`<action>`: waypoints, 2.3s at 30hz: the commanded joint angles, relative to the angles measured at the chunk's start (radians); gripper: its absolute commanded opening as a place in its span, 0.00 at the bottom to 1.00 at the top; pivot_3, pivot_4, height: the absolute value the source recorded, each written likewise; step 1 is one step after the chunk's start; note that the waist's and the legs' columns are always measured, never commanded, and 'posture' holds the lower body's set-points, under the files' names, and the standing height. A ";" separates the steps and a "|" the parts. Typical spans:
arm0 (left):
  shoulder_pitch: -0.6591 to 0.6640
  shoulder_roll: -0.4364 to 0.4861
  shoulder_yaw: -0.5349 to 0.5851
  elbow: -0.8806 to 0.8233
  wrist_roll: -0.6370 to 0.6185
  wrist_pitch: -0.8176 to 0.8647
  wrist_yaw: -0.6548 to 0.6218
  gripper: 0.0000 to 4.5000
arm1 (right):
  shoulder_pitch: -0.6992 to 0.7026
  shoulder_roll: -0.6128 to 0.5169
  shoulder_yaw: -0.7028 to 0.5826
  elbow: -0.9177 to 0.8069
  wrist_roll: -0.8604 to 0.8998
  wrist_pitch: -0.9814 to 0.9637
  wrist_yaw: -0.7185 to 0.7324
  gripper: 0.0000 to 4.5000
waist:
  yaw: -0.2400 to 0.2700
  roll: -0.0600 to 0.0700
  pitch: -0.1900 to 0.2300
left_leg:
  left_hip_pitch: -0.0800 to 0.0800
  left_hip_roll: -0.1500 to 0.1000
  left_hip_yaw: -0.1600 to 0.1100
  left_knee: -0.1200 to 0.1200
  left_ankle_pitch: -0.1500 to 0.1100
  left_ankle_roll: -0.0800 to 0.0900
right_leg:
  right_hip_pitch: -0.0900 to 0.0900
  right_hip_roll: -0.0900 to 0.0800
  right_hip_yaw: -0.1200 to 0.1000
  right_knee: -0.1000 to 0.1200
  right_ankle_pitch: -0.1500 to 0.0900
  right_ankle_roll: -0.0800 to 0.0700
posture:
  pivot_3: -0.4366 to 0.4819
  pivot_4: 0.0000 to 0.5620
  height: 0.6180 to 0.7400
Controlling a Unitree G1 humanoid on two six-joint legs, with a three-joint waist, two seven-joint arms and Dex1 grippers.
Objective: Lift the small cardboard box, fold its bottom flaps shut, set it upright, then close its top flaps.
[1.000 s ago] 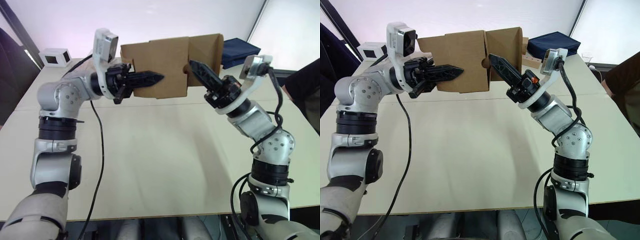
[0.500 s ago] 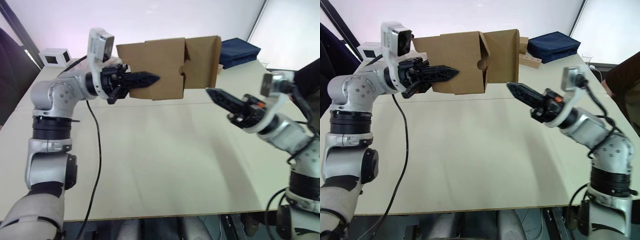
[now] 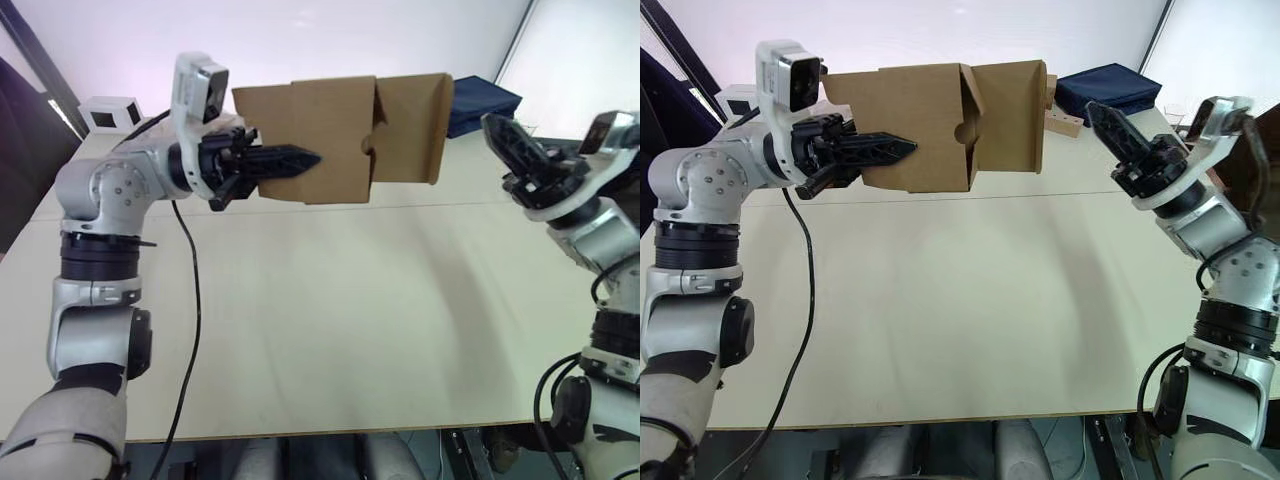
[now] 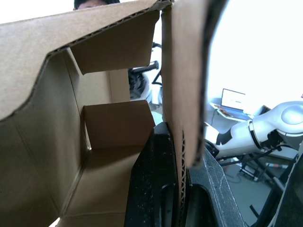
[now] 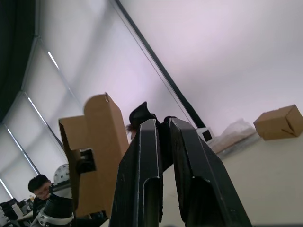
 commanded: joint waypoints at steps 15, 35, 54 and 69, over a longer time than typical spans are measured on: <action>-0.017 -0.003 0.032 -0.020 -0.043 0.000 0.033 0.00 | -0.032 0.202 -0.012 -0.194 0.252 0.069 -0.087 0.10 | 0.001 0.000 0.000 | 0.000 0.000 -0.001 0.000 0.000 -0.001 | 0.000 0.000 0.000 0.000 0.000 0.000 | 0.48 0.27 1.00; -0.038 -0.011 0.030 0.015 -0.034 -0.013 0.039 0.00 | 0.013 0.260 0.063 -0.260 0.186 0.005 -0.159 0.10 | 0.001 0.000 0.000 | 0.000 0.000 0.000 0.000 0.000 -0.001 | 0.000 0.000 0.000 0.001 0.000 0.000 | 0.48 0.27 1.00; -0.044 -0.011 0.028 0.036 -0.027 -0.014 0.044 0.00 | 0.058 0.242 0.112 -0.319 0.059 -0.040 -0.152 0.10 | 0.001 0.000 0.000 | 0.000 0.000 0.000 0.000 0.000 -0.001 | -0.001 0.000 0.000 0.001 0.000 0.000 | 0.48 0.27 1.00; -0.050 -0.018 0.031 0.041 -0.024 -0.013 0.045 0.00 | 0.027 0.285 0.120 -0.304 -0.023 -0.119 -0.198 0.10 | 0.001 0.000 0.000 | 0.000 0.000 0.000 0.000 0.000 -0.001 | 0.000 0.000 0.000 0.001 0.000 0.000 | 0.48 0.27 1.00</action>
